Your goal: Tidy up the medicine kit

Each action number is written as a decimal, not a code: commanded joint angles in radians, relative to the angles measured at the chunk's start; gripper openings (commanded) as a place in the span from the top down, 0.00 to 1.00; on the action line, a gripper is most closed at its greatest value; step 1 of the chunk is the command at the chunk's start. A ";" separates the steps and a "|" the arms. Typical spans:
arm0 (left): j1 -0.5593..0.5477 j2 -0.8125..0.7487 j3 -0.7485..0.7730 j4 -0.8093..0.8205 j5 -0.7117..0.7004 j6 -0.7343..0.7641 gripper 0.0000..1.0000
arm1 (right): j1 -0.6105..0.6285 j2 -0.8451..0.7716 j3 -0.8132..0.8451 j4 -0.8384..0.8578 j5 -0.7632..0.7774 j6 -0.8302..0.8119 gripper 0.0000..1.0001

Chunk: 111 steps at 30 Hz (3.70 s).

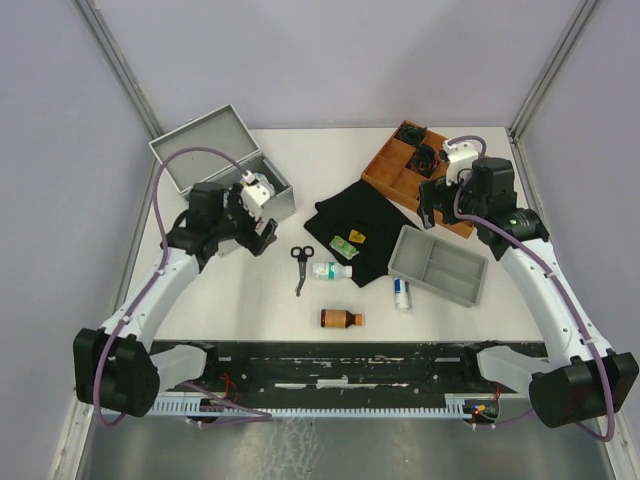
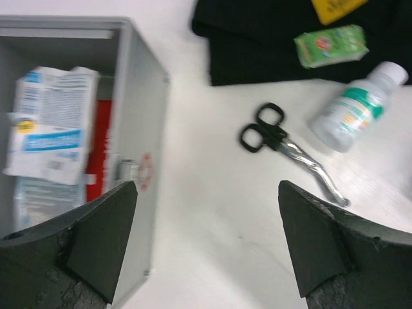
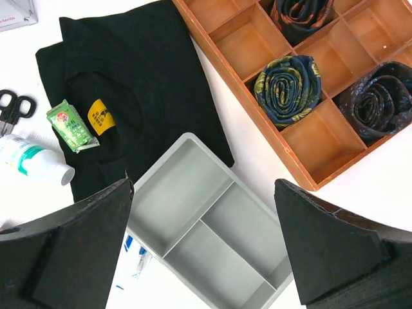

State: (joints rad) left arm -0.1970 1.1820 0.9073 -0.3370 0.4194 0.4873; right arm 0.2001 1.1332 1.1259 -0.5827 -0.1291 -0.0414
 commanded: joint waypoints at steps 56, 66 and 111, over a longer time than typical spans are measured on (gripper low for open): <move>-0.283 0.405 -0.176 -0.072 -0.378 -0.019 0.74 | 0.021 0.078 -0.062 0.089 -0.300 0.008 0.03; -0.239 0.234 -0.325 -0.015 -0.325 0.148 0.88 | 0.329 0.414 0.054 0.354 -0.470 0.199 0.17; -0.251 -0.256 -0.638 0.257 -0.289 0.344 0.97 | 0.549 1.149 0.390 0.603 -0.688 0.460 0.39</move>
State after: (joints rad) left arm -0.4408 0.9554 0.2802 -0.1249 0.1081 0.7868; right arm 0.7330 2.2585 1.4895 0.0086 -0.7891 0.4404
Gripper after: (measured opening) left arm 0.205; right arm 0.618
